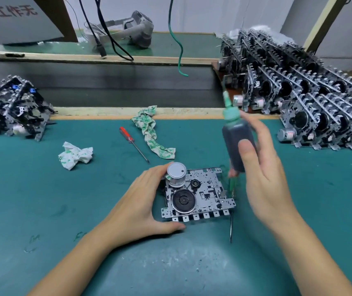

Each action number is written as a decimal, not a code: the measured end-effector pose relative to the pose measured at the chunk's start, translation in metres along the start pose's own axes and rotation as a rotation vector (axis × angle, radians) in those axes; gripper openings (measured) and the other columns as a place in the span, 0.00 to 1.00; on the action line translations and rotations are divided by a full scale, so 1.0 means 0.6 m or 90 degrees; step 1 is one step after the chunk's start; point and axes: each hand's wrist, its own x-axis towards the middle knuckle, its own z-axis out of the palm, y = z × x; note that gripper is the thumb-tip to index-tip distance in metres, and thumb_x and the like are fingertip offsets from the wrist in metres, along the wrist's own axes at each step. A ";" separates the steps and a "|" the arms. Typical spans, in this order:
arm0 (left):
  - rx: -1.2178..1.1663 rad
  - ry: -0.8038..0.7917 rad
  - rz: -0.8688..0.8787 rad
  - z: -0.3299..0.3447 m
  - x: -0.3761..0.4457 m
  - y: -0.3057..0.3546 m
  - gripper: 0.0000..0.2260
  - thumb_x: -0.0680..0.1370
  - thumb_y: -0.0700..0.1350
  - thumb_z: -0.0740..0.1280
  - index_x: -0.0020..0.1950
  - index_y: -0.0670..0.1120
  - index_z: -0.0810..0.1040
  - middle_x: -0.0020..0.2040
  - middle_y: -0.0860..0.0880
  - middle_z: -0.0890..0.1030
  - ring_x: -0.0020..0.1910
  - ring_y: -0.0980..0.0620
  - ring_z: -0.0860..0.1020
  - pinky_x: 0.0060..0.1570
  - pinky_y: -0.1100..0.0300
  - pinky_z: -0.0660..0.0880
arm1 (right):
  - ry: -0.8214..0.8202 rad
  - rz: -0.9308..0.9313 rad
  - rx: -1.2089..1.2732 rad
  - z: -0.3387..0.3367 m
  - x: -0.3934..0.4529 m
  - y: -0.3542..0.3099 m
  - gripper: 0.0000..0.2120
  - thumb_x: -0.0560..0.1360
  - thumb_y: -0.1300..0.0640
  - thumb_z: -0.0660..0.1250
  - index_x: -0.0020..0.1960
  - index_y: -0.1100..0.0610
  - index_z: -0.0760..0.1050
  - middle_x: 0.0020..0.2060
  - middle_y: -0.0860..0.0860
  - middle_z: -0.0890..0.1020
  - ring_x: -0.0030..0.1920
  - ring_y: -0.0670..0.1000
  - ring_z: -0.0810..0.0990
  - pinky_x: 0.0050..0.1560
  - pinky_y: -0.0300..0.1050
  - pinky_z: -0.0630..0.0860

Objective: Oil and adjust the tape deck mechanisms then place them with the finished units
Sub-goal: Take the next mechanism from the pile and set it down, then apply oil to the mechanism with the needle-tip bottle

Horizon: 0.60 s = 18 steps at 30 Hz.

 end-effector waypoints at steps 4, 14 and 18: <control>0.072 0.033 0.035 0.002 -0.004 0.004 0.45 0.62 0.65 0.74 0.73 0.54 0.57 0.68 0.60 0.64 0.67 0.61 0.64 0.67 0.62 0.61 | 0.059 0.014 0.106 0.027 -0.040 -0.040 0.13 0.67 0.45 0.68 0.51 0.39 0.71 0.31 0.55 0.76 0.28 0.56 0.70 0.30 0.49 0.68; 0.100 0.035 0.040 0.004 -0.008 0.007 0.47 0.63 0.63 0.74 0.74 0.49 0.57 0.68 0.52 0.66 0.67 0.55 0.65 0.68 0.60 0.61 | 0.182 0.120 0.497 0.072 -0.070 -0.030 0.19 0.56 0.35 0.76 0.39 0.46 0.80 0.36 0.41 0.79 0.33 0.43 0.77 0.24 0.34 0.71; 0.104 0.032 0.038 0.003 -0.007 0.007 0.47 0.63 0.63 0.74 0.75 0.47 0.59 0.68 0.52 0.66 0.67 0.54 0.65 0.67 0.59 0.62 | 0.229 0.145 0.408 0.089 -0.075 -0.017 0.15 0.58 0.35 0.75 0.36 0.44 0.80 0.33 0.40 0.78 0.34 0.40 0.76 0.35 0.36 0.74</control>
